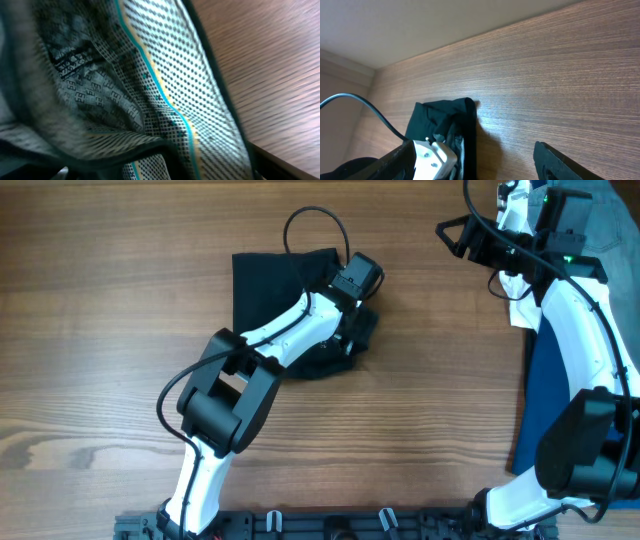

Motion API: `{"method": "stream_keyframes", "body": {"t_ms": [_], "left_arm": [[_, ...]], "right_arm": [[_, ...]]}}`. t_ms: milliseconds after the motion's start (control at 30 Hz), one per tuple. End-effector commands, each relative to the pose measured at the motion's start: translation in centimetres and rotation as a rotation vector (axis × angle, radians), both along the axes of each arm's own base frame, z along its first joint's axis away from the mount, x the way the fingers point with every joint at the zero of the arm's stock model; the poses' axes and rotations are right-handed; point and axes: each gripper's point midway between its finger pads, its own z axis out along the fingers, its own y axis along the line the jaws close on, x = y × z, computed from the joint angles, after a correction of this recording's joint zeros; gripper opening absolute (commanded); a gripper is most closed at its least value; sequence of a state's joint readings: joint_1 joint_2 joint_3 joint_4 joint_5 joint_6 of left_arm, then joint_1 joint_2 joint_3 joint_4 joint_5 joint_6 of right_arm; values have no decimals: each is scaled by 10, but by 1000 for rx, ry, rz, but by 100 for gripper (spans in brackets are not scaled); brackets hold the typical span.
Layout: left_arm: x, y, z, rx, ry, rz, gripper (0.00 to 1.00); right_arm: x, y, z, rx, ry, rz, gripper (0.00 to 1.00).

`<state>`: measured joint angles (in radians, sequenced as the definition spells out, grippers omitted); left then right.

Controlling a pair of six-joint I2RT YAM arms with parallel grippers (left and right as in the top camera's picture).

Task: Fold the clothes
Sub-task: 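Carry the folded shorts with the left gripper to the table's top-left corner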

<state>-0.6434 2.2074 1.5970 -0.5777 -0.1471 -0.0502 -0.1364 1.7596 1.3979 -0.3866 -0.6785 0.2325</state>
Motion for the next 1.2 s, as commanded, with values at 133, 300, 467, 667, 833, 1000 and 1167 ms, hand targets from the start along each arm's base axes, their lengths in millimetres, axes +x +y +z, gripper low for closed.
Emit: {"method": "stream_keyframes", "body": {"t_ms": [133,300,467,667,833,1000,1167], "left_arm": [[-8,66,-45,305,98,-57,64],[17,119,-45,315,108,57,9],[57,193,-41,230,54,350,4],[123,312,-22,-19,-149,746,4],[166,399,19,-191,-437,1012,4],[194,429,60,-453,-670,1216,55],[208,430,97,-441,-794,1114,100]], "right_arm": [[2,-2,-5,-21,-3,5,76],[3,-2,-5,-25,-3,1,76],[3,-3,-5,-30,-3,-3,76],[1,-3,-8,-29,14,-5,75],[-1,-2,-10,-25,29,-4,75],[-3,5,-11,-28,34,9,75],[-3,7,-12,-27,38,12,75]]}}
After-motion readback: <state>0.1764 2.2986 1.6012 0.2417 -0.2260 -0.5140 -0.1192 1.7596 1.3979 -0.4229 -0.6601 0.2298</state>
